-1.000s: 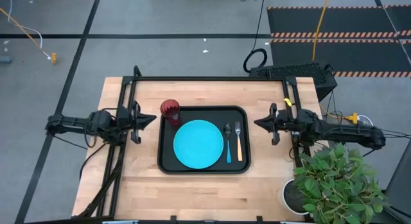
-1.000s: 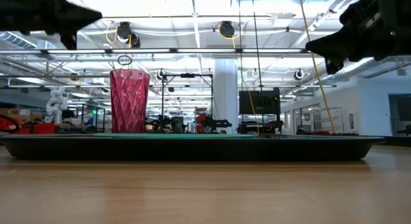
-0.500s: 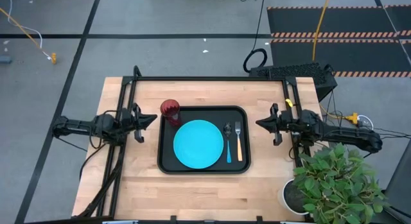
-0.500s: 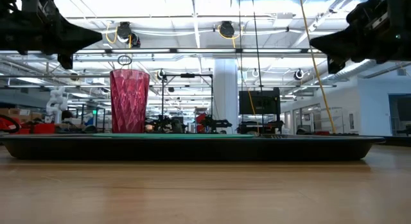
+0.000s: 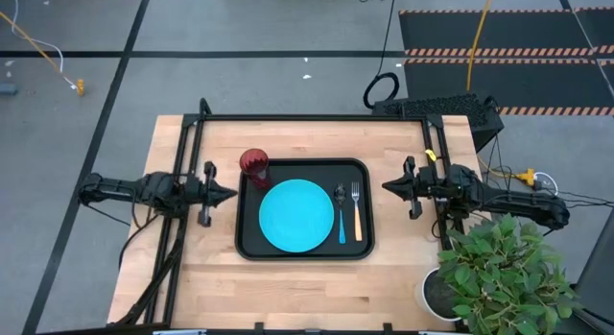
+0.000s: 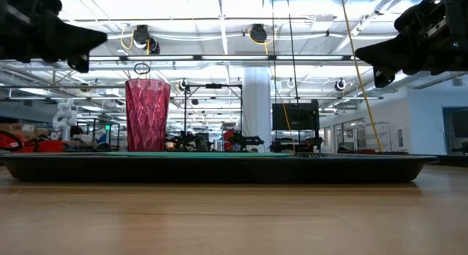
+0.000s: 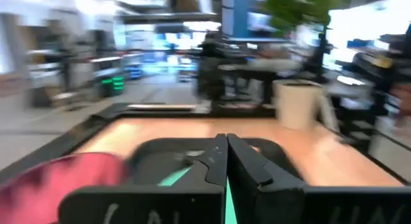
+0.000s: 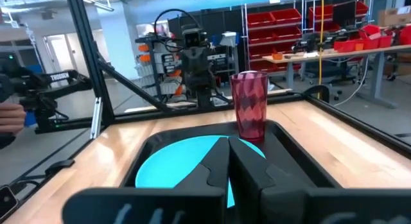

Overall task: Pick and place plate/cup/fork/spoon on tray
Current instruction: Return to Home Position

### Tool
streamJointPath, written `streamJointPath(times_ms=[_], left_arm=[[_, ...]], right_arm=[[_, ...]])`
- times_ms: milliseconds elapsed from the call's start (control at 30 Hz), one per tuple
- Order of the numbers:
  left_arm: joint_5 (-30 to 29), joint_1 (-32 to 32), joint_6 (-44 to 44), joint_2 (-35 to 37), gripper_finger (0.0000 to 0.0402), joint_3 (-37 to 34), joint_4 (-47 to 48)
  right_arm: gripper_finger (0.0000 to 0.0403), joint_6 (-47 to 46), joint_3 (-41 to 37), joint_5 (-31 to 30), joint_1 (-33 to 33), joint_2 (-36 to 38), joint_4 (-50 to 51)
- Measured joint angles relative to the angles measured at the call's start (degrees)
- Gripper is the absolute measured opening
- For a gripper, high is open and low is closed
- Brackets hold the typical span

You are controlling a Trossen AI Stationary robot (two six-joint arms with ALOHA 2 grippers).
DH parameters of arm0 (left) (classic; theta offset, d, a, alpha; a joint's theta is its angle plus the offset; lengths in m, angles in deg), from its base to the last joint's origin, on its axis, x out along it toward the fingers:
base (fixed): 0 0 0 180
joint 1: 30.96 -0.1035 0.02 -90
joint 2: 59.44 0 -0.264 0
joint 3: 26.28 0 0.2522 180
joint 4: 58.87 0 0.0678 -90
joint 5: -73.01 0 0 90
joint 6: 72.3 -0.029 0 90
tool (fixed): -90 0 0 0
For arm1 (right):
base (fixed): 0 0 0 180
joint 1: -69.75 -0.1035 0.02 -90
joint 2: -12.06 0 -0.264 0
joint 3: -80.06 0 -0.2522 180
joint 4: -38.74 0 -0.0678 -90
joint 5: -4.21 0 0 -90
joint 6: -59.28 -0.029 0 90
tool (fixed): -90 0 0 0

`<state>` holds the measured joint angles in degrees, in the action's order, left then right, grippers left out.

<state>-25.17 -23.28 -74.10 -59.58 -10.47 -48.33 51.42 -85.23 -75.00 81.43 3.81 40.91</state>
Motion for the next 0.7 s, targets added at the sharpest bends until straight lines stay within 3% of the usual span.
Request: streamJointPath(times_ms=[100, 700], left_arm=[[5.5, 0.0, -1.3, 0.0, 0.0002, -0.1, 0.9], [11.0, -7.9, -1.1, -0.2, 0.0004, -1.5, -2.8]], right_arm=[[0.0000, 0.0, 0.0, 0.0, 0.0, 0.0, -0.1], [0.0000, -3.1, -0.1, 2.9, 0.0, -0.1, 3.7]])
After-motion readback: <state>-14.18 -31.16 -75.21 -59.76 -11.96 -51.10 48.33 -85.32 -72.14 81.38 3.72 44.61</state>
